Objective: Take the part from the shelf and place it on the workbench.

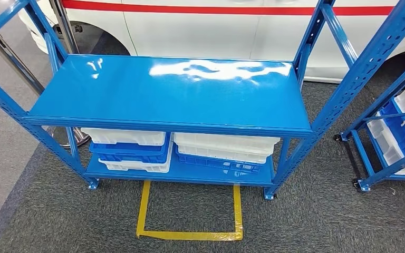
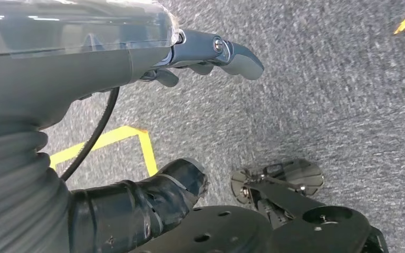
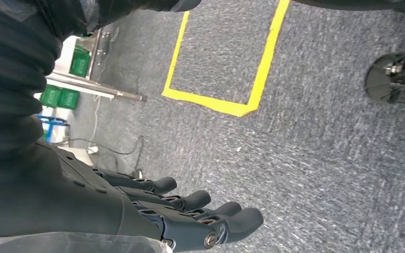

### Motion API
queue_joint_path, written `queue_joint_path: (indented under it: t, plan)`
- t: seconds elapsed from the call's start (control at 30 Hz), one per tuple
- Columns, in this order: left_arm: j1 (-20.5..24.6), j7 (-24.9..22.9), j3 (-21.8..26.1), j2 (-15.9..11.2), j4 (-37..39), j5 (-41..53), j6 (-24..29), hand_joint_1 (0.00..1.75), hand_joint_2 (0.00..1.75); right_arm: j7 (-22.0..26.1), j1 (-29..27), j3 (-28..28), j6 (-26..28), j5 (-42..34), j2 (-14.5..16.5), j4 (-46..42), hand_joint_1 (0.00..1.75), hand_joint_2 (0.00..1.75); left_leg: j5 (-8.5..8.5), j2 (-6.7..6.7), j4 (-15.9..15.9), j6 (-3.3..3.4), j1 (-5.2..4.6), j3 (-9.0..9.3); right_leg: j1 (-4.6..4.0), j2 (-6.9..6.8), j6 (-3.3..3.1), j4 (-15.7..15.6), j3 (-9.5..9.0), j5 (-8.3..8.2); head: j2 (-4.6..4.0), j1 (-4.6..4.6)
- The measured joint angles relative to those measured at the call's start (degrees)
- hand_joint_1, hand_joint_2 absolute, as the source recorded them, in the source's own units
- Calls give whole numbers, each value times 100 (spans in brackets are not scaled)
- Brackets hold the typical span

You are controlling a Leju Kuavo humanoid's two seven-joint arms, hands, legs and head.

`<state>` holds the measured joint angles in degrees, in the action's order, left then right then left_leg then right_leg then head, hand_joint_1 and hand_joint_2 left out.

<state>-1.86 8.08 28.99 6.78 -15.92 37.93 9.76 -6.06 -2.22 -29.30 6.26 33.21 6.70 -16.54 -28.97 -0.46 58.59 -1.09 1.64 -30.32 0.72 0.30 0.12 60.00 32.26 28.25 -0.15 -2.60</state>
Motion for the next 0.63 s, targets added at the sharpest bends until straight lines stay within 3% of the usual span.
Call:
queue_joint_path:
  t: [0.2,0.33,0.37,0.5,0.63]
  plan:
    - [-128,-161,-569,-127,-121,-791,-196,0,175,124,-111,573,-128,-684,-122,-108,0,175,0,0,0,0,0,0,1,0,0,-1,0,0,0,0]
    - [-216,-267,-941,-210,-199,-1297,-325,0,0,203,-187,955,-209,-1134,-202,-178,0,175,0,0,0,0,0,0,0,0,0,0,0,0,0,0]
    - [-239,-295,-1036,-231,-219,-1428,-360,0,0,225,-205,1049,-232,-1247,-224,-194,0,175,0,0,0,0,0,0,0,0,0,0,0,0,0,0]
    - [-324,-402,-1412,-313,-296,-1947,-488,0,0,300,-278,1429,-313,-1698,-307,-263,0,0,0,0,0,0,0,0,0,0,0,0,0,0,0,0]
    - [-398,-492,-1729,-381,-359,-2392,-601,0,0,371,-343,1753,-390,-2085,-375,-317,0,0,0,0,0,0,0,-1,0,0,0,0,0,0,0,0]
